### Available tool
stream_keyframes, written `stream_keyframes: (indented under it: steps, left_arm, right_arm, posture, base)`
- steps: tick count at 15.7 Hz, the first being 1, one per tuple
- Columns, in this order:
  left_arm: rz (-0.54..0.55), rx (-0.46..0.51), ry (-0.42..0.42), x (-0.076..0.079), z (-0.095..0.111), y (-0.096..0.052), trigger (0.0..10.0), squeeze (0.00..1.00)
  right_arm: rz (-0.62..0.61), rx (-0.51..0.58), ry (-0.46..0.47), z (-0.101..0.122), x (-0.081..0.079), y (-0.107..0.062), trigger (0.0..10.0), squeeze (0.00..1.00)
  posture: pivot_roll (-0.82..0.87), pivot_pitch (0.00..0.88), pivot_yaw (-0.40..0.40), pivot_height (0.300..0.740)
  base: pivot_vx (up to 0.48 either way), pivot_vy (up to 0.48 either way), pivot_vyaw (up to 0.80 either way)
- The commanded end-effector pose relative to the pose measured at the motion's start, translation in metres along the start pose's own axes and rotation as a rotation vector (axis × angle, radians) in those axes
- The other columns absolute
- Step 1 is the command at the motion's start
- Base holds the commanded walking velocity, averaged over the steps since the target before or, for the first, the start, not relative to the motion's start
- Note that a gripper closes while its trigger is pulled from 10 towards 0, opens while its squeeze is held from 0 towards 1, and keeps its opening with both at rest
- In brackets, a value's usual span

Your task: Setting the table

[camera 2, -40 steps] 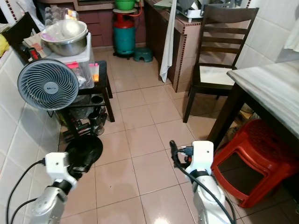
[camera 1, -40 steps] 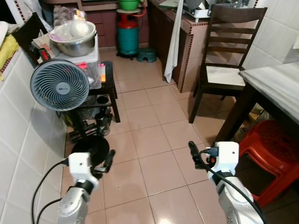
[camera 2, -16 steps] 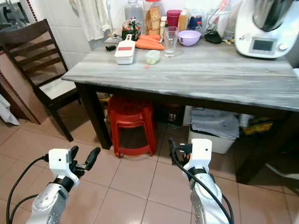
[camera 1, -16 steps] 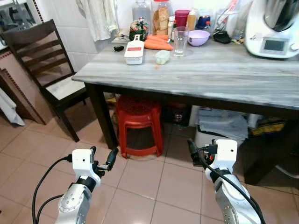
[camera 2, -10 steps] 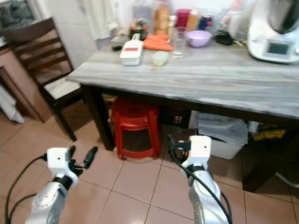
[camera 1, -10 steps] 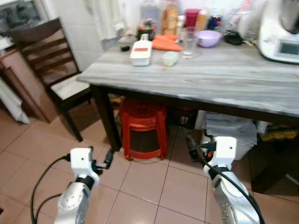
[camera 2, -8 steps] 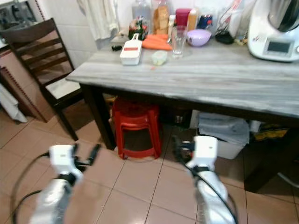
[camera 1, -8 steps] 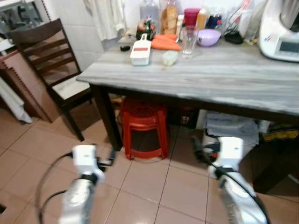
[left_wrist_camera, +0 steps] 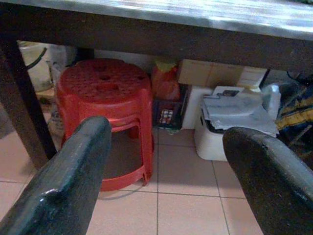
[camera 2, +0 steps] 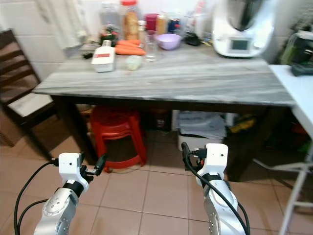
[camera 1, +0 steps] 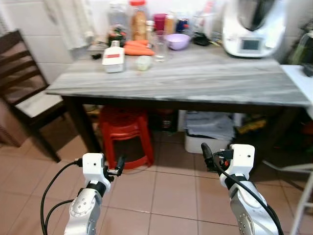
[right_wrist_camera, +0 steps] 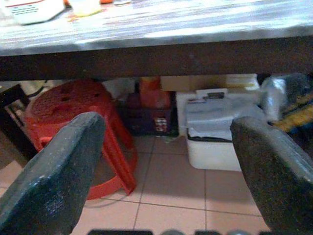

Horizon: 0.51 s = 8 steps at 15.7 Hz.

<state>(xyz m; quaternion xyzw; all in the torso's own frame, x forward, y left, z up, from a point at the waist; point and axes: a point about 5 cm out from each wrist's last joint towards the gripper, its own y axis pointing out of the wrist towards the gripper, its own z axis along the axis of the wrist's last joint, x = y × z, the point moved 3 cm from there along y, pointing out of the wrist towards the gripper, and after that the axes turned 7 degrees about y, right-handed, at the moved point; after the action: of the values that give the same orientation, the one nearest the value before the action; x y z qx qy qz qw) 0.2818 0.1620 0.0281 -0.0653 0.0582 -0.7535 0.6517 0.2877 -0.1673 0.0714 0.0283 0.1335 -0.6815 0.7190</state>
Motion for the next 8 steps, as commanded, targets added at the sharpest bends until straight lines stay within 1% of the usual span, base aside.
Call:
stream_keyframes:
  steps: [1, 8]
  left_arm:
    - [0.013, -0.005, 0.017, -0.0040, -0.0002, 0.0003, 10.0, 0.00]
    - [0.016, -0.008, 0.024, -0.0039, 0.0000, 0.0013, 10.0, 0.00]
  right_arm:
    - [0.013, 0.005, 0.009, 0.0028, -0.0038, 0.0031, 10.0, 0.00]
    - [0.006, 0.007, 0.020, 0.0028, -0.0035, 0.0026, 10.0, 0.00]
  posture:
    - [-0.04, 0.000, 0.047, 0.740]
    - [-0.05, 0.000, 0.051, 0.740]
  base:
    - [0.000, 0.000, 0.00]
    - [0.000, 0.000, 0.00]
